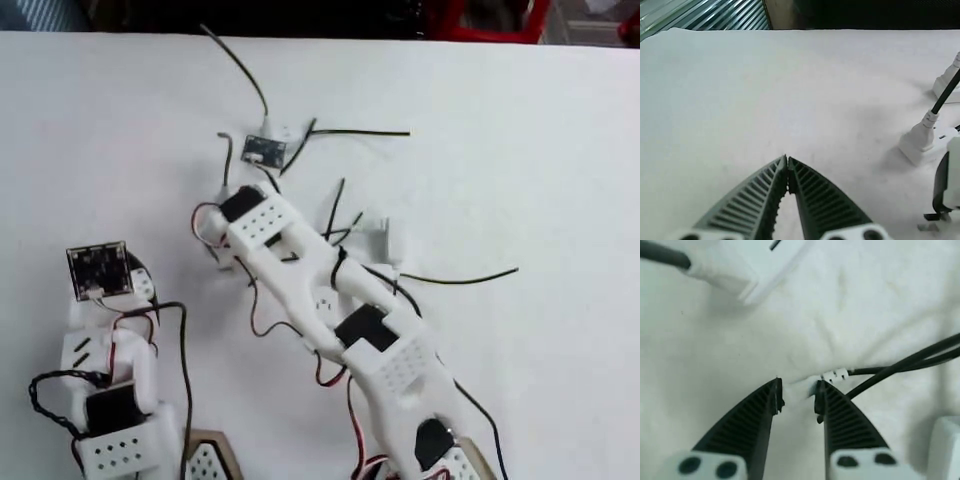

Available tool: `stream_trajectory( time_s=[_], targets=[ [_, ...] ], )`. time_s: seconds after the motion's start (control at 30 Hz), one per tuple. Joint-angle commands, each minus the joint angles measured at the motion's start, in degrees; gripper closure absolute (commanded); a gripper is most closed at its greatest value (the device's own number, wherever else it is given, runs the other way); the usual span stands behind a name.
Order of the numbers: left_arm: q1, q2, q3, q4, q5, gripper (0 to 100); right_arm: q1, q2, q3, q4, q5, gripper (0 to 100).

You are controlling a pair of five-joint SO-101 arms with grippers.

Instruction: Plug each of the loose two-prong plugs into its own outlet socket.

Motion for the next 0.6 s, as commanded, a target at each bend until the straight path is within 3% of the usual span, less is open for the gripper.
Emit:
stream_trajectory(
  time_s=[0.0,0.33,0.43,0.57],
  targets=[
    [-0.22,-0.84,-0.26,-1.49,-0.09,98,-0.84,0.84,-0.7,1.54,0.97,95.9],
    [-0.22,-0.84,-0.26,-1.49,-0.09,98,-0.75,-5.49,-10.46,18.86,7.12,97.7],
    [-0.22,-0.84,-0.26,-1.49,-0.09,98,-1.01,-5.41,-11.6,19.03,7.12,97.0],
    [-0.22,-0.84,-0.26,-1.49,-0.09,98,-1.19,-4.09,-11.6,16.4,7.03,87.3]
  ],
)
